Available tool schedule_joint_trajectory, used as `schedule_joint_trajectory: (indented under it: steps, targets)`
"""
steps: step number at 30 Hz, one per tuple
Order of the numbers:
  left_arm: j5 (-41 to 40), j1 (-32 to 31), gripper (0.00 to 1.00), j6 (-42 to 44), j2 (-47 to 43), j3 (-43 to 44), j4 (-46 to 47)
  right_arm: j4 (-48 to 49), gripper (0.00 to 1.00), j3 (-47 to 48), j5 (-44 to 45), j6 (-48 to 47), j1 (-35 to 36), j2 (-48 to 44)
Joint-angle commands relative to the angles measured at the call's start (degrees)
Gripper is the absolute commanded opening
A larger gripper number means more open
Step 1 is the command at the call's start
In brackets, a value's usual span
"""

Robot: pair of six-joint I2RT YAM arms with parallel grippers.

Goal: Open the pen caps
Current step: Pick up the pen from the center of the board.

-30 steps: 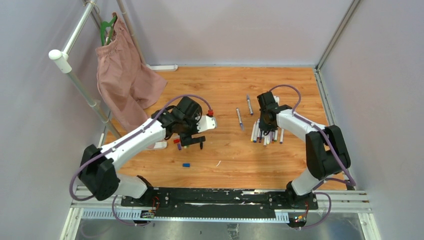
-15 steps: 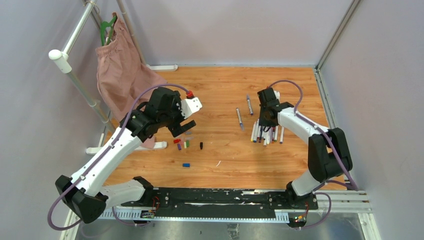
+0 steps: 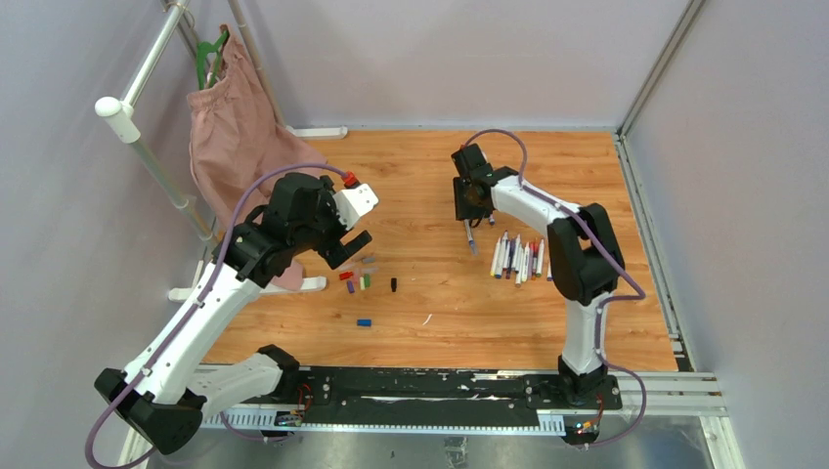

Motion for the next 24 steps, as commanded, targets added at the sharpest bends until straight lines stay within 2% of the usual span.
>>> schedule_joint_trajectory:
  steps: [1, 8, 12, 15, 18, 24]
  targets:
    - [0.7, 0.5, 1.0, -1.8, -1.1, -0.2, -1.2, -6.1, 0.4, 5.7, 1.0, -2.2, 0.3, 6.9]
    - [0.7, 0.6, 1.0, -2.0, -1.4, -0.2, -1.6, -8.5, 0.36, 9.4, 3.0, -2.6, 0.3, 12.5]
    - [2.0, 0.6, 1.0, -2.2, -0.9, -0.4, -1.6, -8.9, 0.28, 9.0, 3.2, -2.2, 0.3, 13.4]
    - [2.9, 0.6, 1.0, -2.8, -0.4, -0.4, -1.5, -8.8, 0.18, 8.4, 1.7, -0.9, 0.4, 13.6]
    - [4.7, 0.8, 1.0, -4.5, 0.1, 0.3, -1.5, -9.0, 0.0, 8.7, 0.0, 1.5, 0.3, 13.2]
    - [10.2, 3.3, 1.0, -10.9, 2.5, 2.4, -0.5, -4.7, 0.0, 8.2, -6.2, 8.1, 1.5, 4.5]
